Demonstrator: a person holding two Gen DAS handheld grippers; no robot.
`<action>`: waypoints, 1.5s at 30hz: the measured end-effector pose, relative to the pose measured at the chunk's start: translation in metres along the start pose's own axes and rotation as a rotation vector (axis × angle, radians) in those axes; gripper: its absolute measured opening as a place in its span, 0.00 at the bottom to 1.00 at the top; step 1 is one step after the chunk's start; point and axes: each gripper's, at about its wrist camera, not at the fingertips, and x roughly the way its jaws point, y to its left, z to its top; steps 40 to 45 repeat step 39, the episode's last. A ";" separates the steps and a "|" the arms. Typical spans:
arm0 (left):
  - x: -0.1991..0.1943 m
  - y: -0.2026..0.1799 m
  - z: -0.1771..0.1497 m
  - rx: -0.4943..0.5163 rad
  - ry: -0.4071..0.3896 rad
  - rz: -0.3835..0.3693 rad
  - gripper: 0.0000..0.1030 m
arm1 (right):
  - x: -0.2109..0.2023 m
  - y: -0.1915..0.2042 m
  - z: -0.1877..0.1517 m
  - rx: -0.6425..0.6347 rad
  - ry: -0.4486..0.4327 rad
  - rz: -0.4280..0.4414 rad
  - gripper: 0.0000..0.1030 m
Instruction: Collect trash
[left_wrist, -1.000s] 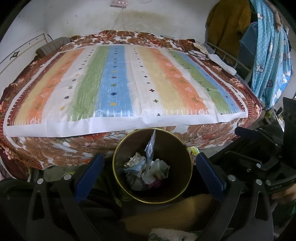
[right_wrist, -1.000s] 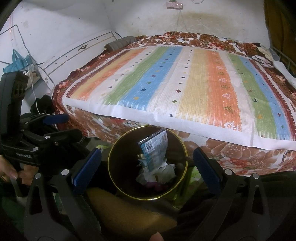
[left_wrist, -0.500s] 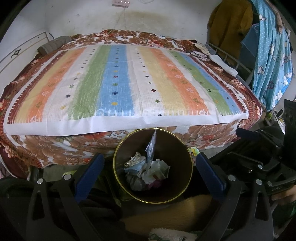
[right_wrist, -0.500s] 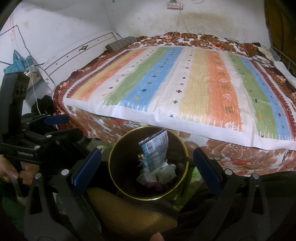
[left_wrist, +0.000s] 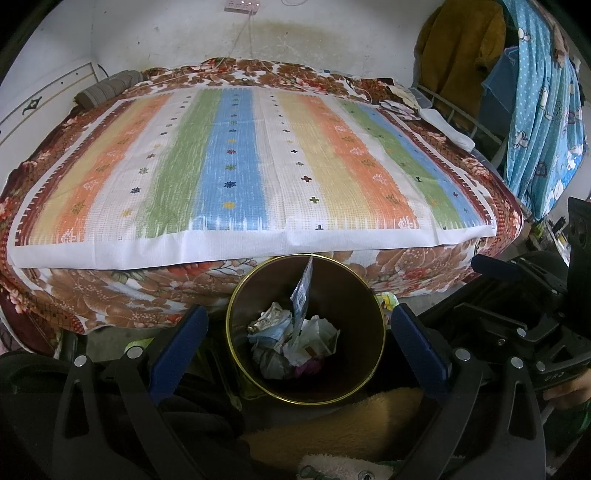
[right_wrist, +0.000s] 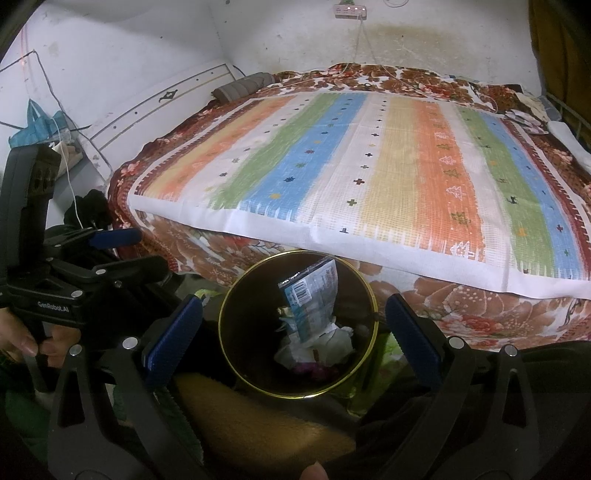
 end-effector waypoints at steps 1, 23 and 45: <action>0.000 0.000 0.000 0.000 0.000 0.000 0.95 | 0.000 0.000 0.000 0.000 0.000 0.000 0.92; 0.000 -0.001 0.000 0.002 0.002 0.000 0.95 | 0.001 0.002 0.000 0.001 0.001 0.002 0.92; 0.003 0.000 -0.005 -0.001 0.009 -0.008 0.95 | 0.001 0.002 0.000 0.002 0.001 0.001 0.92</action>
